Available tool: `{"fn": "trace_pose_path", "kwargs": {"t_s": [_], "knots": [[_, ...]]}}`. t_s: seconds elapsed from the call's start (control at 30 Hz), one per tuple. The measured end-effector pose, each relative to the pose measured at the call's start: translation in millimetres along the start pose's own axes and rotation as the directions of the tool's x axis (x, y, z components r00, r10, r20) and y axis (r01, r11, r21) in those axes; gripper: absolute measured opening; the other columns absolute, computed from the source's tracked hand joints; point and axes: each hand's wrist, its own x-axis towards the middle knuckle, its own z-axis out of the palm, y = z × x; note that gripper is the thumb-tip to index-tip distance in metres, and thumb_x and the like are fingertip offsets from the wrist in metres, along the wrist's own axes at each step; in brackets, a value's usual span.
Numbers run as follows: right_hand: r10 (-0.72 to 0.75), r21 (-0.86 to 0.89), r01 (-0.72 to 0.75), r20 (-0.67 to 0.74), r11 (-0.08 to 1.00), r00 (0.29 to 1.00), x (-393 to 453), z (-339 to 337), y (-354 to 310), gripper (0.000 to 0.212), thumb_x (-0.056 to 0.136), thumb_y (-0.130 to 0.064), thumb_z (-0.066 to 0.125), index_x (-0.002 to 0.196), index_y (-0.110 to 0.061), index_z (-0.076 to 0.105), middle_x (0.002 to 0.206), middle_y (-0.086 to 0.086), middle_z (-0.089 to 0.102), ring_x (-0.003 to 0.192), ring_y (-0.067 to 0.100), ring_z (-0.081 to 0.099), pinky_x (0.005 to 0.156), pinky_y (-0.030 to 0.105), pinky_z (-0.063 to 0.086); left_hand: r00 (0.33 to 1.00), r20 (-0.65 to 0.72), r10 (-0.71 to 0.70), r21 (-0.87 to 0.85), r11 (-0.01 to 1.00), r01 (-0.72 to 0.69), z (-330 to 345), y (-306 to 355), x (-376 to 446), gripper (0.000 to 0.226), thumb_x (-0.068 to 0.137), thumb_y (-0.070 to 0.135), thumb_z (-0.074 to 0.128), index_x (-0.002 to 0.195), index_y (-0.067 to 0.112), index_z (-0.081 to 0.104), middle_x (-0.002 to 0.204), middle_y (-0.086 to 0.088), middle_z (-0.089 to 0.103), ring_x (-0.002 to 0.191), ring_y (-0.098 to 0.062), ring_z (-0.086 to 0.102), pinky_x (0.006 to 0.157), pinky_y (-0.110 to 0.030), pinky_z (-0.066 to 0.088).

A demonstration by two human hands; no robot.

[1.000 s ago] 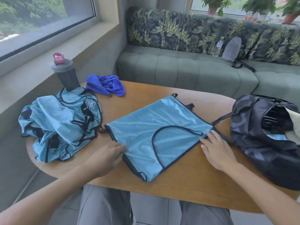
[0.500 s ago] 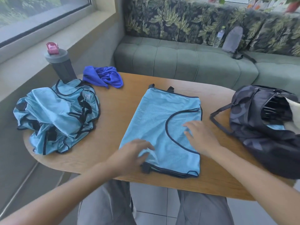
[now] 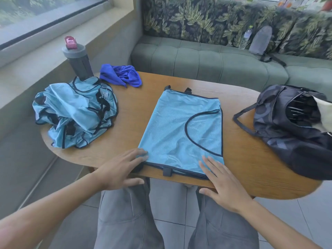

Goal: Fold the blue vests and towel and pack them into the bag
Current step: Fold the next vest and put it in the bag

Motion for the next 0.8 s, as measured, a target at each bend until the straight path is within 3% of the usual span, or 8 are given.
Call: {"fn": "trace_pose_path", "kwargs": {"t_s": [0.13,0.17,0.23,0.3,0.43,0.57,0.7,0.8], "knots": [[-0.046,-0.030,0.042,-0.162,0.999,0.986,-15.4,16.0,3.6,0.059,0.104,-0.044,0.040,0.157,-0.019,0.036,0.166,0.000,0.027,0.153,0.018,0.024,0.123,0.036,0.021,0.966,-0.238,0.104,0.195,0.979,-0.058,22.6,21.0,-12.9,0.047,0.092,0.028,0.073,0.133,0.008,0.062,0.139,-0.010,0.057,0.131,-0.030,0.055,0.102,-0.041,0.053],[-0.065,-0.040,0.058,-0.217,0.998,0.974,-19.3,19.9,3.9,0.054,0.101,-0.030,0.043,0.154,-0.017,0.043,0.163,0.001,0.034,0.151,0.019,0.030,0.120,0.037,0.027,0.931,-0.333,0.147,0.224,0.972,-0.074,28.7,25.8,-14.7,0.031,0.100,0.020,0.061,0.127,0.006,0.066,0.132,-0.012,0.062,0.124,-0.032,0.059,0.096,-0.041,0.055],[-0.067,-0.023,0.063,-0.301,0.998,0.951,-26.8,21.9,0.4,0.058,0.091,-0.008,0.041,0.148,-0.015,0.051,0.158,0.001,0.043,0.146,0.018,0.039,0.118,0.036,0.032,0.888,-0.423,0.177,0.228,0.970,-0.085,34.8,37.6,-18.6,0.037,0.106,0.009,0.035,0.118,0.007,0.070,0.121,-0.011,0.065,0.111,-0.032,0.063,0.089,-0.039,0.056],[-0.052,0.003,0.057,-0.343,0.998,0.938,-31.9,19.0,-3.1,0.062,0.086,-0.001,0.036,0.143,-0.015,0.057,0.153,-0.001,0.049,0.142,0.017,0.045,0.117,0.034,0.033,0.890,-0.430,0.150,0.206,0.976,-0.065,35.4,46.3,-21.6,0.031,0.093,0.000,0.047,0.113,0.010,0.068,0.117,-0.007,0.064,0.101,-0.029,0.063,0.082,-0.037,0.055],[0.008,0.102,0.029,-0.346,0.994,0.938,-39.6,14.4,-3.4,0.058,0.089,0.000,0.035,0.139,-0.013,0.062,0.148,-0.002,0.055,0.138,0.015,0.050,0.116,0.031,0.036,0.937,-0.347,-0.039,-0.008,0.999,0.038,23.9,56.4,-30.9,0.063,0.060,-0.016,0.064,0.112,0.020,0.063,0.117,0.002,0.056,0.092,-0.019,0.059,0.072,-0.025,0.048],[0.268,0.329,-0.150,-0.353,0.932,0.896,-47.6,2.2,-2.8,0.051,0.086,0.015,0.056,0.126,-0.013,0.069,0.126,-0.004,0.068,0.116,0.018,0.065,0.107,0.006,0.032,0.929,-0.338,-0.148,-0.277,0.959,0.052,11.0,60.0,-31.1,0.053,0.077,-0.011,0.068,0.111,0.029,0.065,0.099,0.020,0.061,0.087,-0.002,0.058,0.074,-0.017,0.047],[0.492,0.590,-0.204,-0.381,0.781,0.783,-48.7,-25.4,-13.8,0.044,0.084,0.014,0.067,0.107,-0.024,0.069,0.105,-0.025,0.070,0.102,-0.014,0.060,0.088,0.000,0.038,0.852,-0.276,-0.445,-0.700,0.700,0.139,-9.4,73.6,-23.7,0.031,0.083,0.018,0.085,0.108,0.029,0.071,0.096,0.005,0.073,0.091,-0.011,0.068,0.086,-0.032,0.054],[0.578,0.691,-0.176,-0.406,0.701,0.708,-44.9,-42.9,-15.8,0.030,0.088,0.004,0.069,0.099,-0.024,0.067,0.104,-0.023,0.068,0.089,-0.009,0.062,0.075,0.004,0.040,0.865,-0.202,-0.460,-0.881,0.471,0.045,-30.1,82.2,-14.5,0.013,0.086,0.012,0.081,0.096,0.012,0.075,0.095,-0.007,0.076,0.090,-0.018,0.071,0.084,-0.035,0.055]]}}
